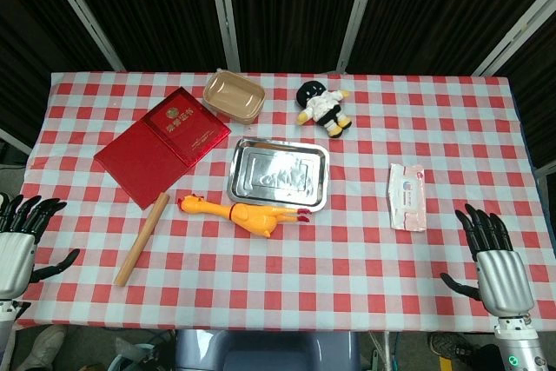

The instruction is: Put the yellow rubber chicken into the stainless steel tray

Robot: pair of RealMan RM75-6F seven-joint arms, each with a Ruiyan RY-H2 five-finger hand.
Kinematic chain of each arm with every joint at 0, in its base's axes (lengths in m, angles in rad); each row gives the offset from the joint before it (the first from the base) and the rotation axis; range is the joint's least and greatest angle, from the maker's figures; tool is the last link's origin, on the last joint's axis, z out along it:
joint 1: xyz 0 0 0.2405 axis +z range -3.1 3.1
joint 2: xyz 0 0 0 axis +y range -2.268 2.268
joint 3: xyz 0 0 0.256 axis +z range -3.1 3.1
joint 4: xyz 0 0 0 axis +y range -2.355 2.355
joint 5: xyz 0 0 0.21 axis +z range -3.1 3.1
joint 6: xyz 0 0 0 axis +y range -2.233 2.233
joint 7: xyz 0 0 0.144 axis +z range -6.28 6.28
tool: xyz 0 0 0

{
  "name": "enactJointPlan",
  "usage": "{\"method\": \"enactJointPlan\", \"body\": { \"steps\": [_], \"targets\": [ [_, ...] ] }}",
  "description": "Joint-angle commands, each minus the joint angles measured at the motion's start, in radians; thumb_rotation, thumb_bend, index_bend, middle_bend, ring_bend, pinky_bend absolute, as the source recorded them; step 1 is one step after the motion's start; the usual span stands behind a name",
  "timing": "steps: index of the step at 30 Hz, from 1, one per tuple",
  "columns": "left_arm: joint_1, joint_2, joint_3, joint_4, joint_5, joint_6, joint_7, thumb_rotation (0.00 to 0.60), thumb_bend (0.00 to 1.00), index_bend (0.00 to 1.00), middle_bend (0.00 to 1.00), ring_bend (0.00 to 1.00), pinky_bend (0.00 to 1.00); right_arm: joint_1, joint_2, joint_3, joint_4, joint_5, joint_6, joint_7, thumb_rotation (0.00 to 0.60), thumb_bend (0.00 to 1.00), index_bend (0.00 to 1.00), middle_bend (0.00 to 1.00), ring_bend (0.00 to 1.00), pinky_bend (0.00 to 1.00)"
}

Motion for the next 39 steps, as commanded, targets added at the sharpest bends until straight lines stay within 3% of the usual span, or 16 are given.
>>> {"method": "enactJointPlan", "body": {
  "steps": [1, 18, 25, 32, 39],
  "targets": [
    [0.001, -0.002, -0.002, 0.001, 0.000, -0.002, 0.006, 0.600, 0.19, 0.19, 0.17, 0.09, 0.01, 0.002, 0.000, 0.003, 0.001, 0.001, -0.004, -0.001, 0.600, 0.13, 0.00, 0.00, 0.00, 0.00],
    [0.017, -0.010, -0.018, -0.009, -0.009, 0.000, 0.050, 0.600, 0.16, 0.18, 0.17, 0.09, 0.01, 0.013, -0.004, 0.016, 0.025, 0.001, -0.029, 0.037, 0.600, 0.13, 0.00, 0.00, 0.00, 0.00],
    [-0.014, -0.013, -0.038, -0.024, -0.018, -0.047, 0.080, 0.600, 0.12, 0.15, 0.17, 0.09, 0.01, 0.016, -0.007, 0.023, 0.037, 0.013, -0.042, 0.050, 0.600, 0.13, 0.00, 0.00, 0.00, 0.00],
    [-0.115, -0.024, -0.086, -0.038, -0.018, -0.166, 0.134, 0.600, 0.11, 0.19, 0.19, 0.09, 0.01, 0.026, -0.006, 0.030, 0.041, 0.017, -0.058, 0.052, 0.600, 0.13, 0.00, 0.00, 0.00, 0.00],
    [-0.255, -0.066, -0.137, -0.039, -0.060, -0.365, 0.186, 0.600, 0.13, 0.23, 0.27, 0.16, 0.14, 0.029, -0.005, 0.030, 0.039, 0.012, -0.064, 0.055, 0.600, 0.13, 0.00, 0.00, 0.00, 0.00]
  ]
}}
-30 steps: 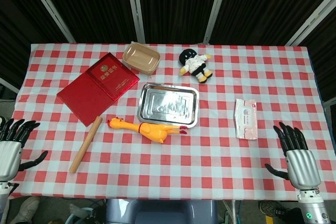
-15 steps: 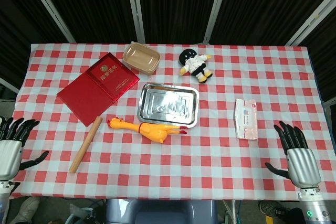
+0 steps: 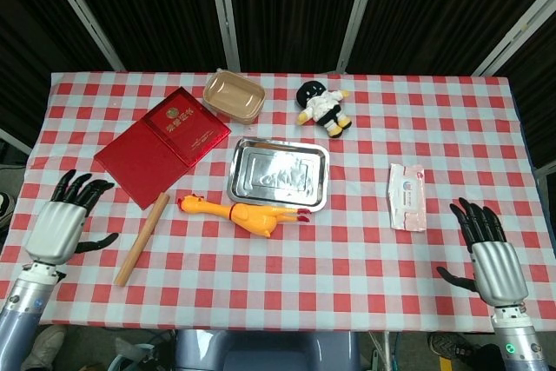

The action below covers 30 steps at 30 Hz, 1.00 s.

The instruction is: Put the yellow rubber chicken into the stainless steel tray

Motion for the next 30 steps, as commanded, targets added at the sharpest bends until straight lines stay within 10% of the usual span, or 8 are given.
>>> {"method": "enactJointPlan", "body": {
  "steps": [1, 15, 30],
  "targets": [
    [-0.115, -0.048, -0.047, 0.009, -0.048, -0.155, 0.048, 0.600, 0.13, 0.23, 0.27, 0.16, 0.15, -0.001, 0.002, 0.001, -0.001, -0.001, 0.001, 0.001, 0.600, 0.13, 0.00, 0.00, 0.00, 0.00],
    [-0.358, -0.303, -0.110, 0.159, -0.227, -0.469, 0.203, 0.600, 0.13, 0.20, 0.24, 0.21, 0.26, -0.026, 0.025, -0.007, -0.021, -0.003, 0.028, -0.005, 0.600, 0.13, 0.00, 0.00, 0.00, 0.00],
    [-0.439, -0.464, -0.097, 0.267, -0.309, -0.505, 0.290, 0.600, 0.13, 0.20, 0.24, 0.21, 0.28, -0.044, 0.039, -0.009, -0.021, 0.001, 0.040, 0.013, 0.600, 0.13, 0.00, 0.00, 0.00, 0.00]
  ]
}}
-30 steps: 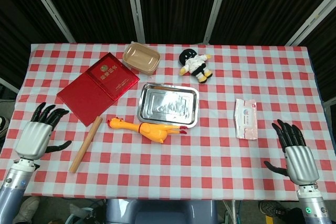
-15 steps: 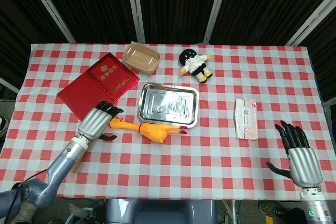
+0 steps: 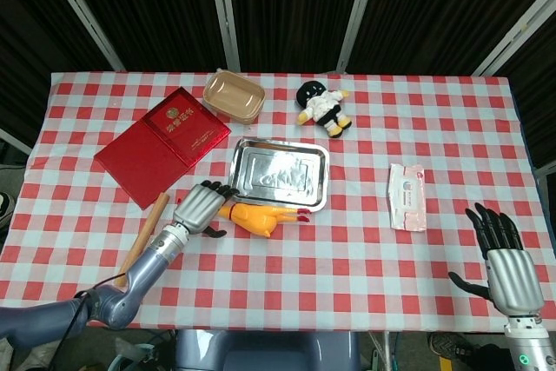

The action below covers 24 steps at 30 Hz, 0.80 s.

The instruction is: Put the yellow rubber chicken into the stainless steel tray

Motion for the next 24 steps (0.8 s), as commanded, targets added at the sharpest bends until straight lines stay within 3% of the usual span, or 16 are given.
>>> {"method": "enactJointPlan", "body": {
  "steps": [1, 24],
  "targets": [
    [-0.006, -0.021, 0.010, 0.014, -0.009, 0.005, 0.010, 0.600, 0.13, 0.20, 0.24, 0.21, 0.28, -0.001, 0.000, 0.001, 0.002, -0.001, 0.001, 0.003, 0.600, 0.13, 0.00, 0.00, 0.00, 0.00],
    [0.028, 0.012, 0.090, -0.070, 0.041, 0.067, -0.024, 0.600, 0.13, 0.20, 0.26, 0.22, 0.31, -0.004, -0.005, 0.006, 0.017, -0.006, 0.002, 0.022, 0.600, 0.13, 0.00, 0.00, 0.00, 0.00]
  ]
}}
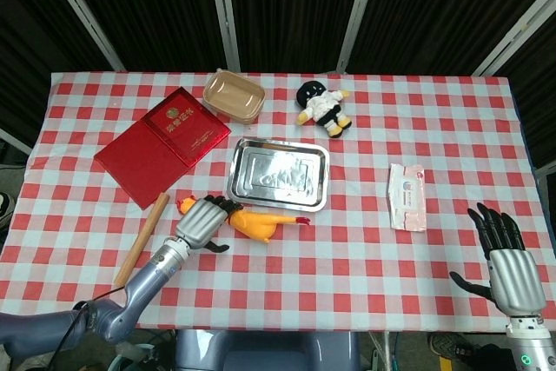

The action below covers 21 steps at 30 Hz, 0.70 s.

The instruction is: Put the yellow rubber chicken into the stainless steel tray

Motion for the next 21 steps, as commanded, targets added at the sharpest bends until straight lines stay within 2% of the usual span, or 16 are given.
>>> {"method": "enactJointPlan", "body": {
  "steps": [1, 9, 14, 21],
  "targets": [
    [0.001, 0.001, 0.007, -0.005, -0.002, 0.001, 0.009, 0.600, 0.13, 0.20, 0.26, 0.22, 0.31, 0.000, 0.000, 0.000, 0.000, -0.001, -0.001, -0.001, 0.600, 0.13, 0.00, 0.00, 0.00, 0.00],
    [-0.008, -0.021, 0.005, 0.022, -0.025, 0.000, 0.033, 0.600, 0.16, 0.22, 0.29, 0.25, 0.35, -0.008, 0.001, 0.001, 0.001, 0.007, 0.005, 0.001, 0.600, 0.13, 0.00, 0.00, 0.00, 0.00],
    [-0.012, -0.054, -0.010, 0.049, -0.031, 0.027, 0.043, 0.600, 0.23, 0.29, 0.37, 0.32, 0.43, -0.013, 0.003, 0.000, -0.001, 0.008, 0.006, -0.001, 0.600, 0.13, 0.00, 0.00, 0.00, 0.00],
    [-0.014, -0.086, -0.011, 0.093, -0.021, 0.056, 0.055, 0.600, 0.23, 0.31, 0.39, 0.34, 0.43, -0.019, 0.005, 0.001, -0.003, 0.007, 0.015, -0.002, 0.600, 0.13, 0.00, 0.00, 0.00, 0.00]
  ]
}}
